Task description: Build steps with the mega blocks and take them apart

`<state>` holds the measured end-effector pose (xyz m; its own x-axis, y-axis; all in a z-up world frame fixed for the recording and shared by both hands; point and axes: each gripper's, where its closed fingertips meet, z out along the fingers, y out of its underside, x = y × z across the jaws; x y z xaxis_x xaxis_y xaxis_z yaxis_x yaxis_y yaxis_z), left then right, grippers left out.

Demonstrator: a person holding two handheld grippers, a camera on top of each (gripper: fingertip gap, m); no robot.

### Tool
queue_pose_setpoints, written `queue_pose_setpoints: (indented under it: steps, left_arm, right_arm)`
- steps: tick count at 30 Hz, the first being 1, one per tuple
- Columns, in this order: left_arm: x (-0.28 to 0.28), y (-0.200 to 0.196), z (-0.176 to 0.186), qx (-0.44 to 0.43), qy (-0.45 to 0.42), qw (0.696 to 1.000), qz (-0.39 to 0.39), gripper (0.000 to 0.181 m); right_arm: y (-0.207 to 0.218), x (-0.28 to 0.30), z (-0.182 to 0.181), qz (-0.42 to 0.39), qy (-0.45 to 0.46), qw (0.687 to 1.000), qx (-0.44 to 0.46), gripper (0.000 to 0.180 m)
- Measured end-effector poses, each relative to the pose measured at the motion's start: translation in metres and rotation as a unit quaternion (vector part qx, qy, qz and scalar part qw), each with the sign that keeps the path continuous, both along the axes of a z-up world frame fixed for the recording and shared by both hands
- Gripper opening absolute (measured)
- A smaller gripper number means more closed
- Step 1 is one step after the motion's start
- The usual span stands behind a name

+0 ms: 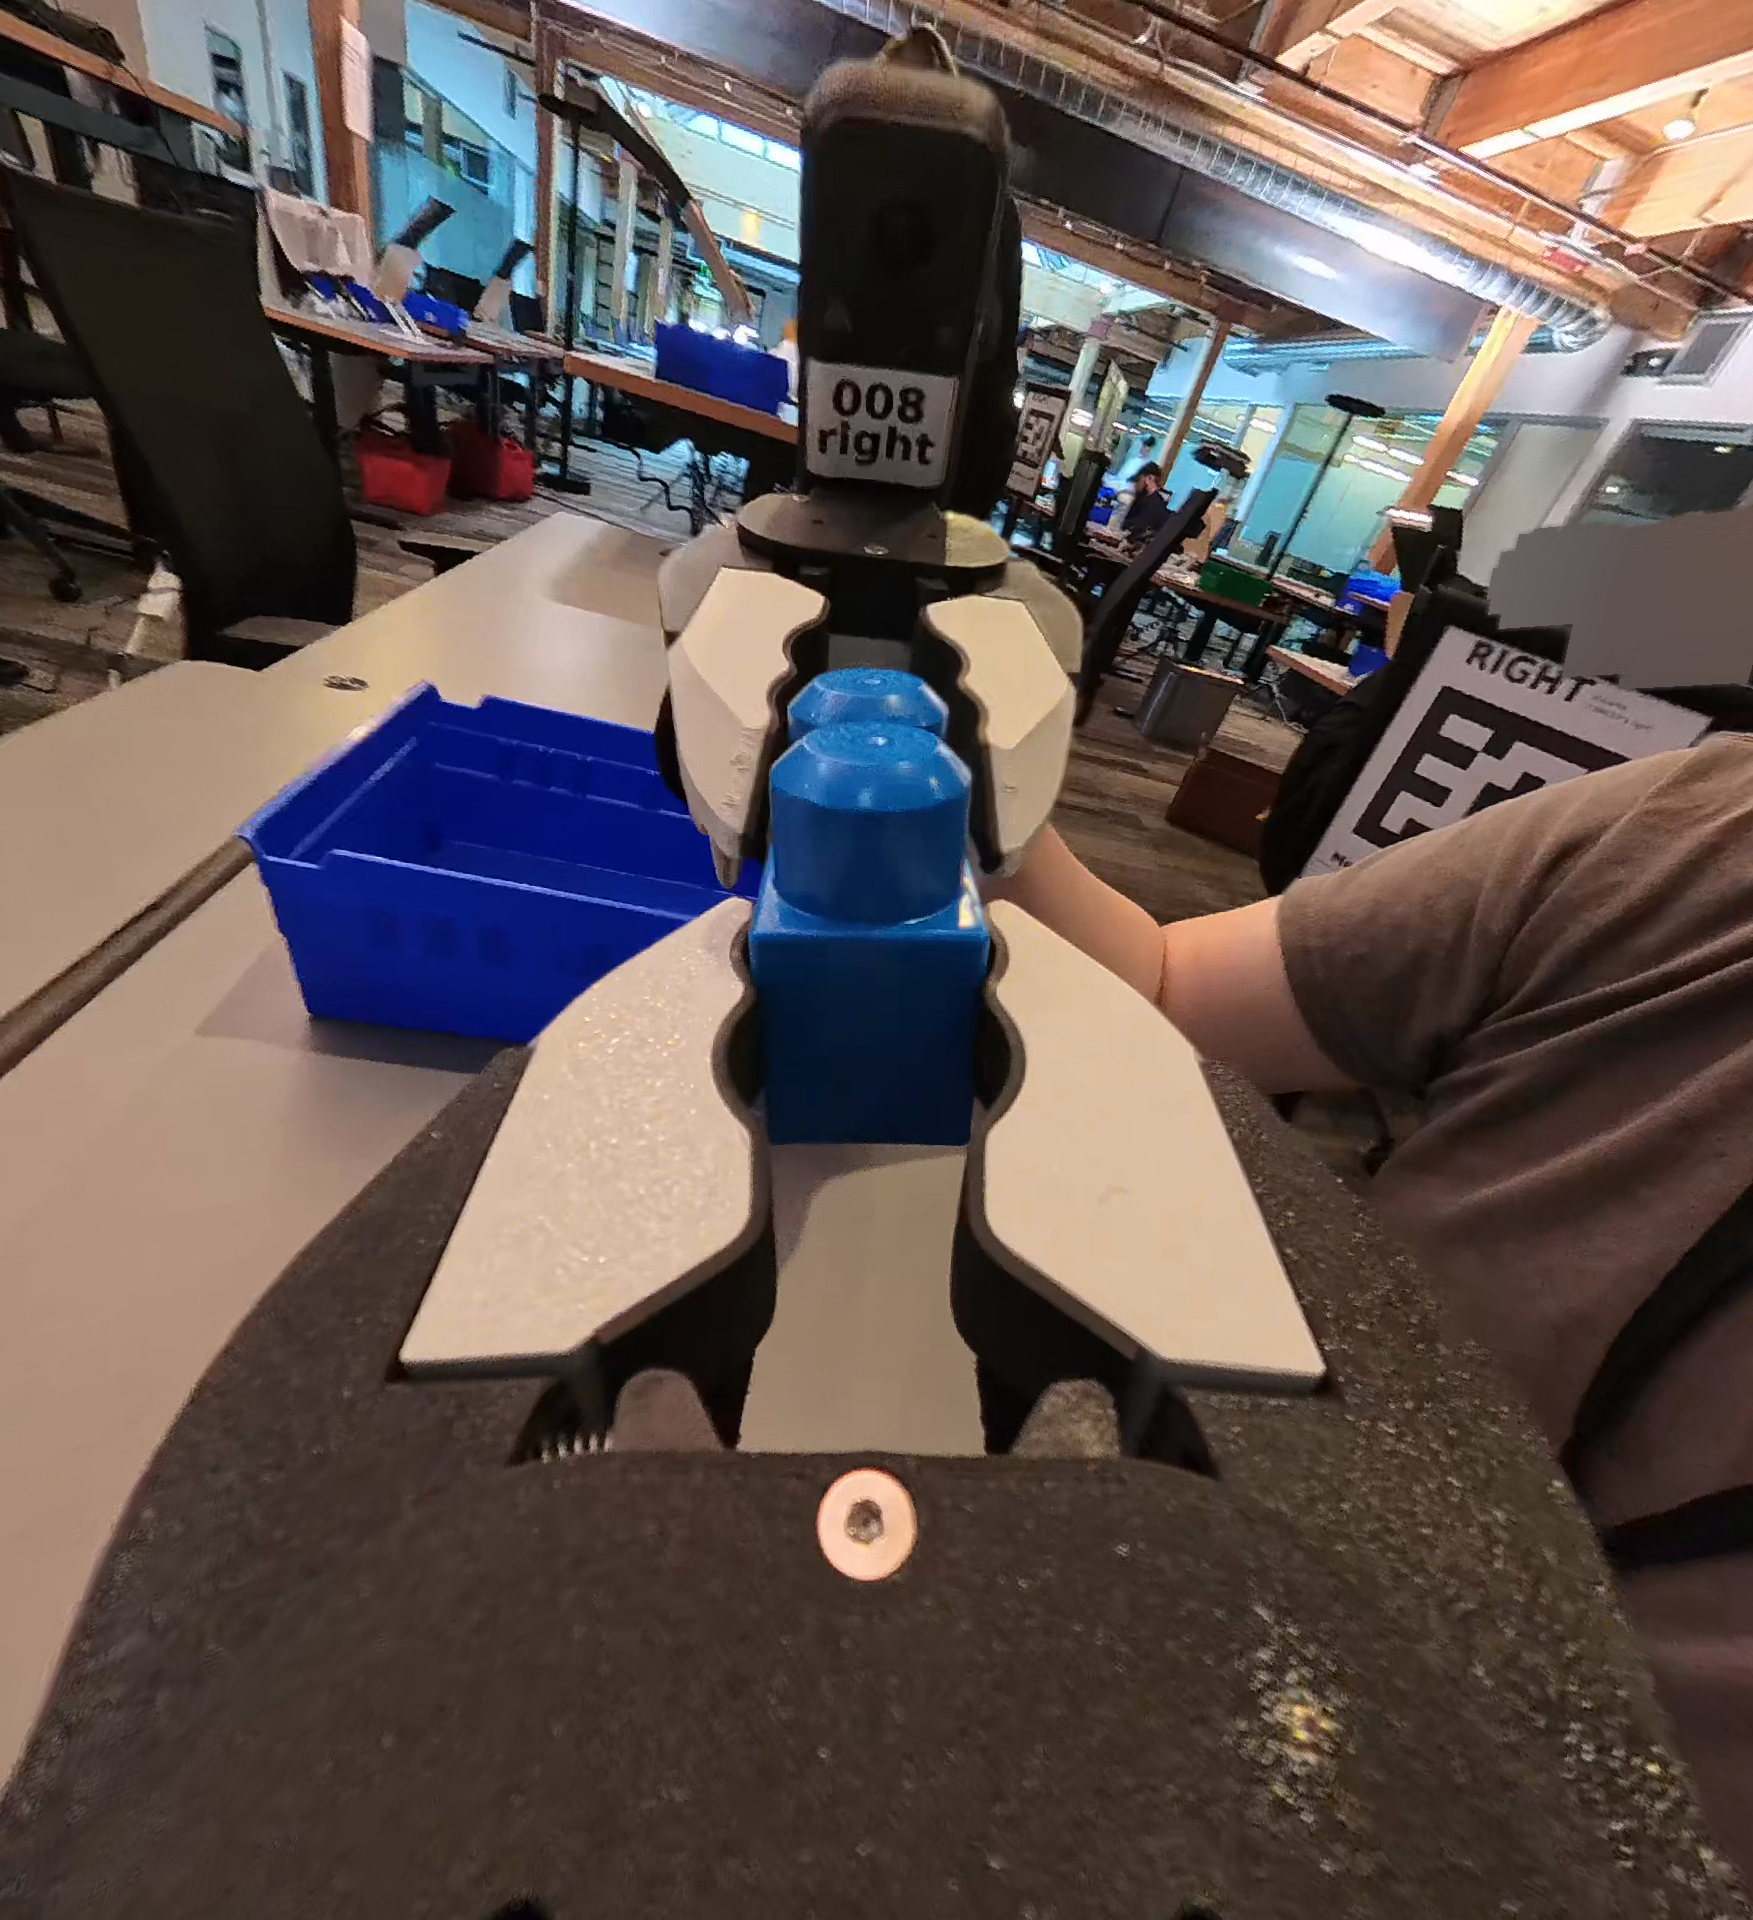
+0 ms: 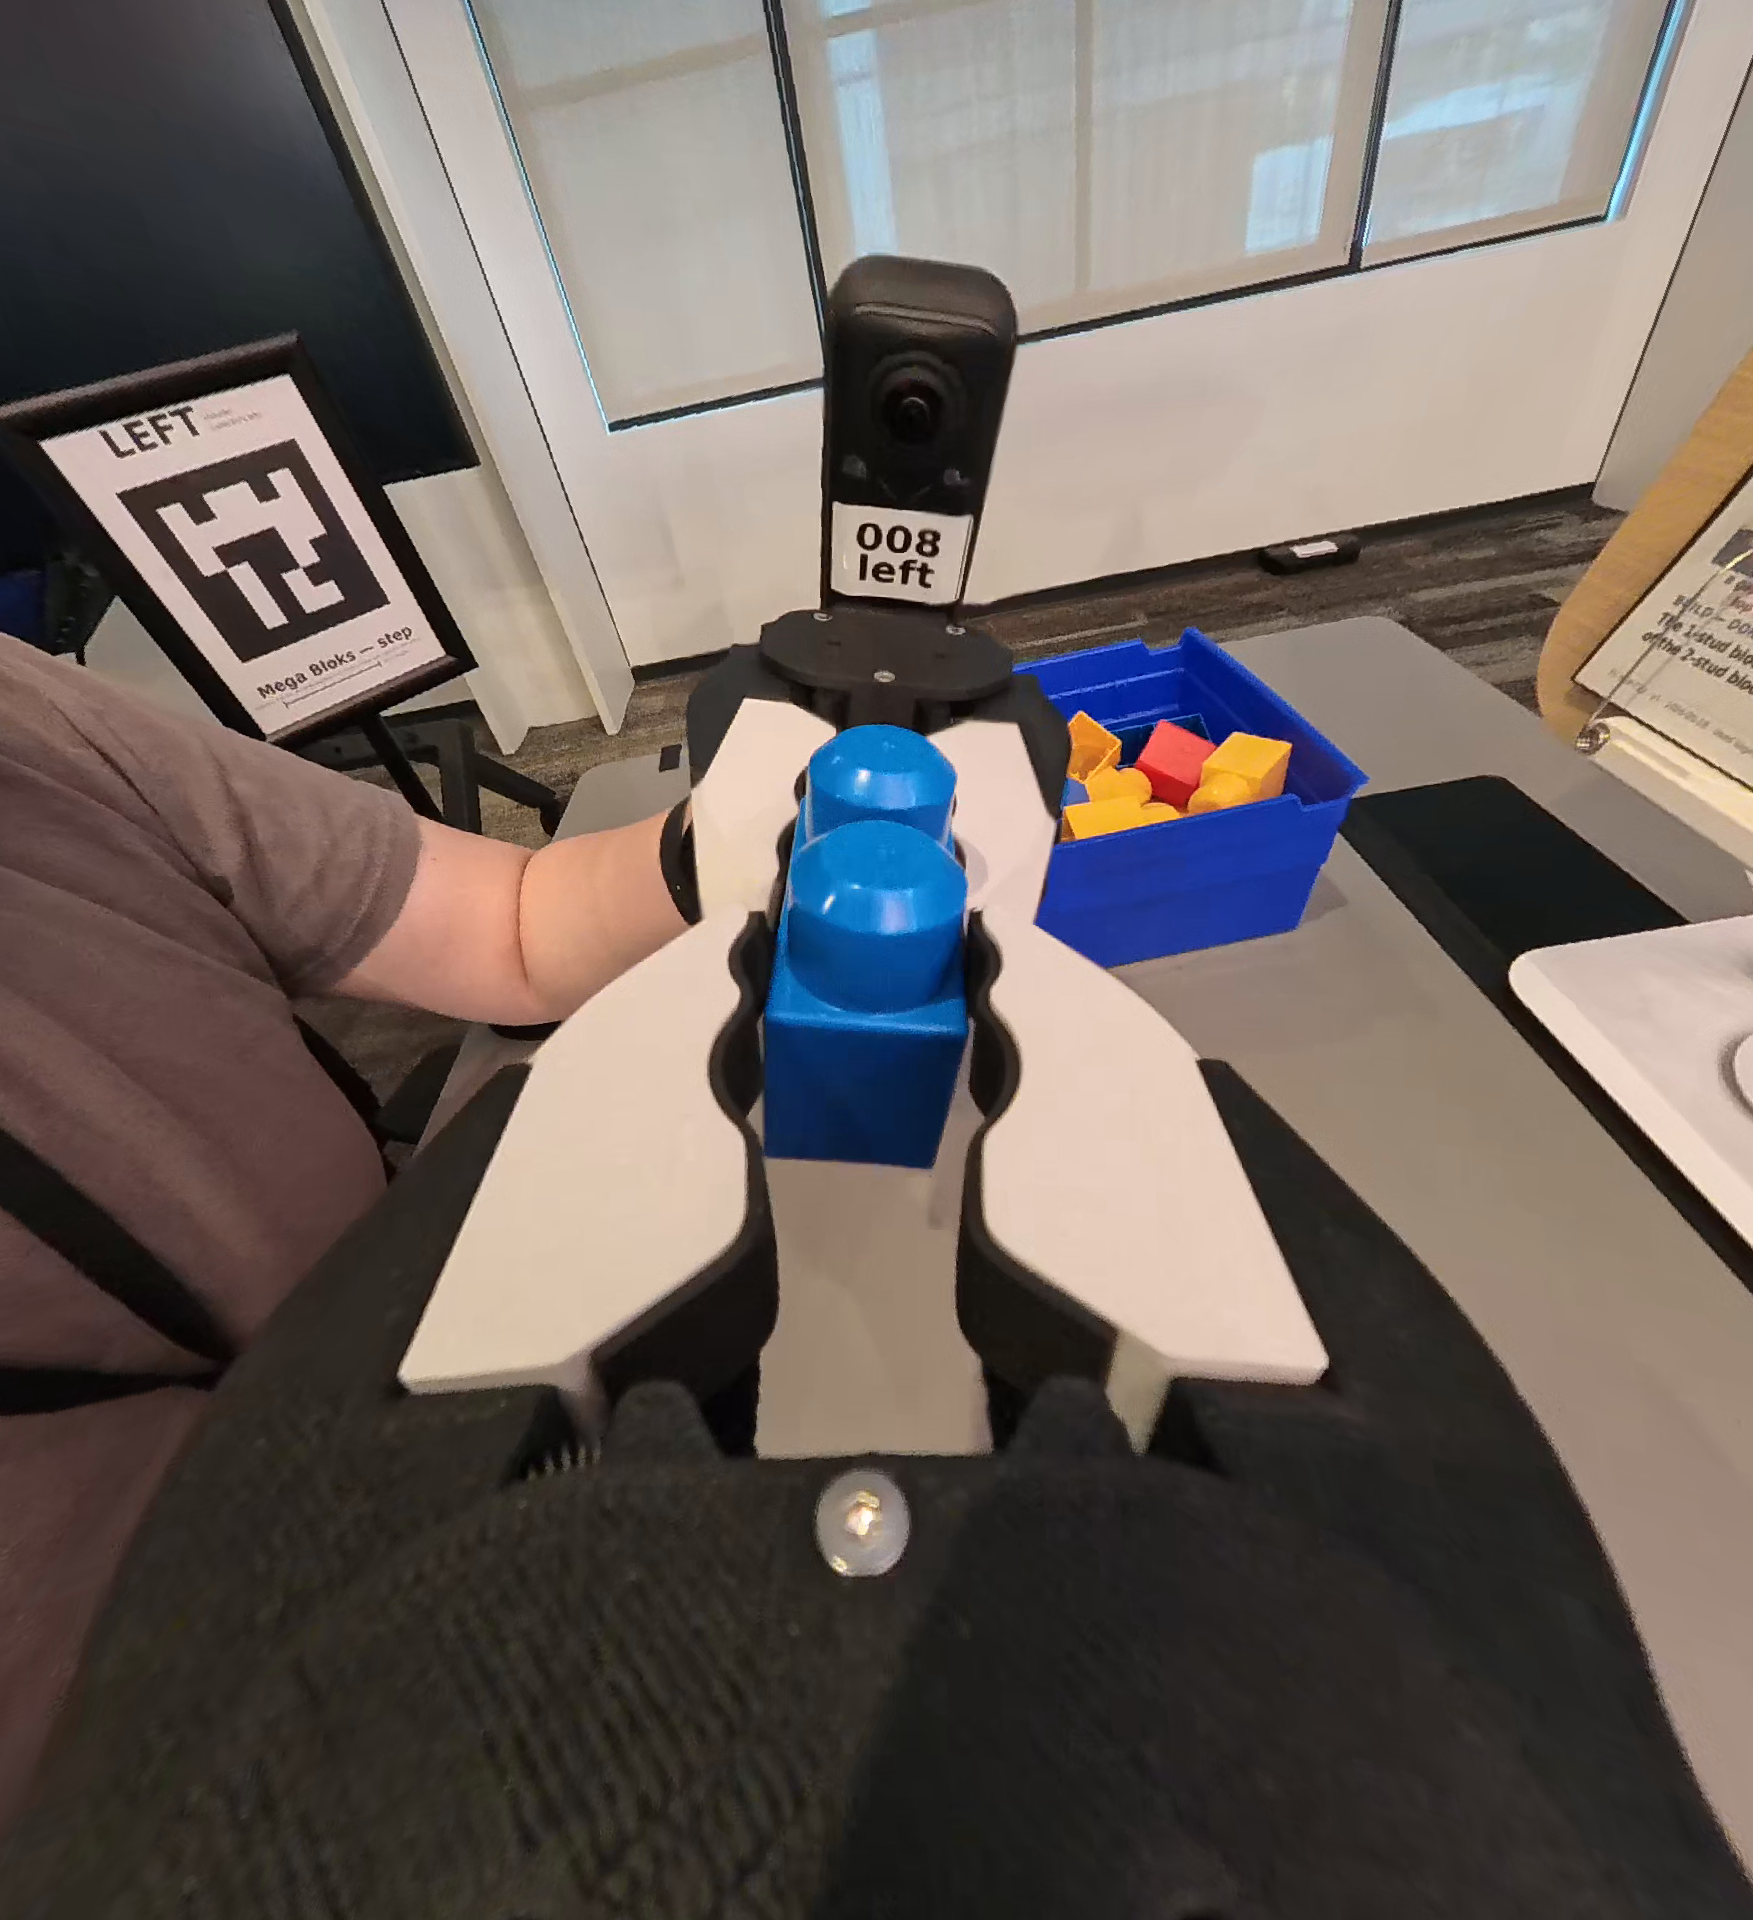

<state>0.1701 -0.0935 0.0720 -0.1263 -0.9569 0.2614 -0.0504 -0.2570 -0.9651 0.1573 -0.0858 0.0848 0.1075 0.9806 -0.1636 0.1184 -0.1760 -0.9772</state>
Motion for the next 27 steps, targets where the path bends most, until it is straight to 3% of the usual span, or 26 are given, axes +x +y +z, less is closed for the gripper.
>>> queue_pose_setpoints:
  steps: [4, 9, 11, 27]
  left_arm:
    - [-0.01, 0.007, 0.012, 0.01, -0.022, 0.999, 0.024, 0.037]
    - [-0.012, 0.004, 0.015, 0.029, -0.019, 0.999, 0.027, 0.037]
    - [-0.012, 0.006, 0.012, 0.033, -0.01, 0.999, 0.032, 0.036]
    - [-0.012, 0.004, 0.002, 0.051, 0.03, 0.998, 0.034, 0.037]
  right_arm:
    - [0.009, 0.01, 0.005, -0.023, 0.016, 1.0, 0.011, 0.047]
    - [0.001, 0.001, -0.01, 0.016, -0.009, 1.0, -0.013, 0.048]
    - [0.0, -0.003, -0.016, 0.017, -0.026, 1.0, 0.003, 0.036]
    - [0.0, -0.002, -0.016, 0.014, -0.036, 0.999, 0.023, 0.036]
